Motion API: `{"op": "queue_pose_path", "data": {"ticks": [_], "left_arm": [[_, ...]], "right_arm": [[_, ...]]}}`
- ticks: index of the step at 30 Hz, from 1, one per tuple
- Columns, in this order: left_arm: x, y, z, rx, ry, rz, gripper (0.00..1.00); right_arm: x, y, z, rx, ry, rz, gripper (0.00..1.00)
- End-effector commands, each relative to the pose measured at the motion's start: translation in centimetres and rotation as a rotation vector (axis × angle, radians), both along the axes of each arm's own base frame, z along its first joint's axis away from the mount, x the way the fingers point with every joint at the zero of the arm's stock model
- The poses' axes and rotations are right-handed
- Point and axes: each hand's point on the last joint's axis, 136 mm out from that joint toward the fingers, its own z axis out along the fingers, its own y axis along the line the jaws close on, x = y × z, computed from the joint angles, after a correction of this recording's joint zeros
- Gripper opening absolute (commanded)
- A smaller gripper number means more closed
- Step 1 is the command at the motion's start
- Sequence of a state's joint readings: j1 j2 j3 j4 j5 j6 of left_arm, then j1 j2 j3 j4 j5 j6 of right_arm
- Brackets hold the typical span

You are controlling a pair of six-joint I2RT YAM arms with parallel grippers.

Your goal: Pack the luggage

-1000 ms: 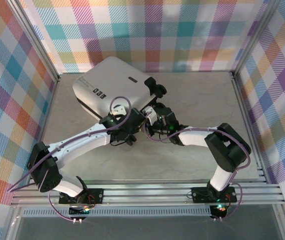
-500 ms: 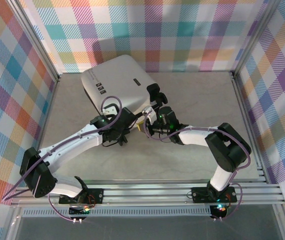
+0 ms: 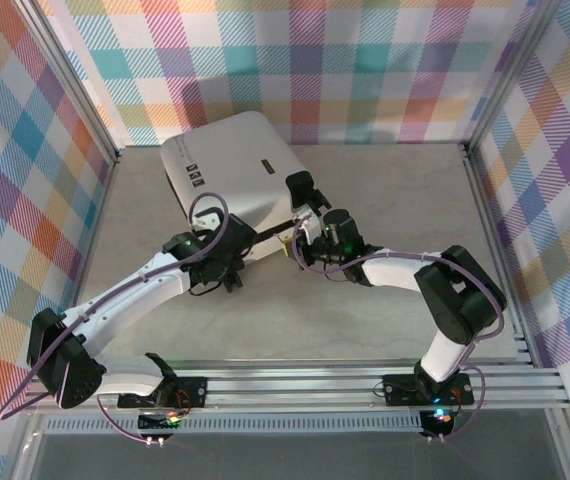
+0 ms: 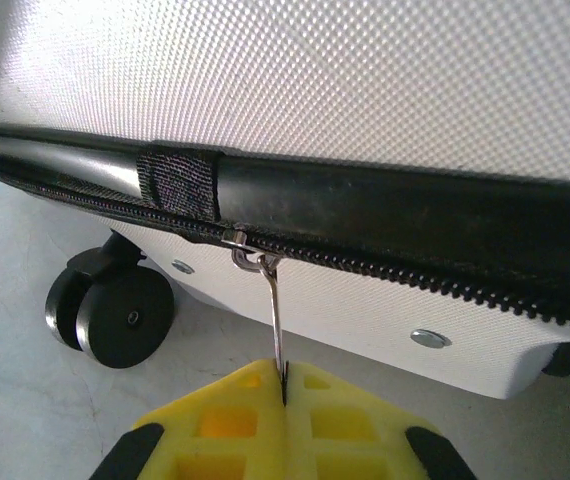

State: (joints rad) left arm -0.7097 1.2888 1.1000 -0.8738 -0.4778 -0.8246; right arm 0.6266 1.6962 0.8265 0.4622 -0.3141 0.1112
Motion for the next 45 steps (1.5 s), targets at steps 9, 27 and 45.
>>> {"op": "queue_pose_path", "data": {"ticks": [9, 27, 45], "left_arm": [[0.5, 7.3, 3.0, 0.137, -0.103, 0.112, 0.13], [1.8, 6.7, 2.7, 0.005, -0.126, 0.105, 0.08], [2.0, 6.8, 3.5, 0.029, -0.139, 0.087, 0.08]], "right_arm": [[4.0, -9.3, -2.4, -0.115, 0.082, -0.322, 0.00], [1.4, -5.4, -1.1, 0.091, 0.188, -0.288, 0.00], [-2.4, -0.4, 1.9, 0.094, -0.131, -0.144, 0.18]]}}
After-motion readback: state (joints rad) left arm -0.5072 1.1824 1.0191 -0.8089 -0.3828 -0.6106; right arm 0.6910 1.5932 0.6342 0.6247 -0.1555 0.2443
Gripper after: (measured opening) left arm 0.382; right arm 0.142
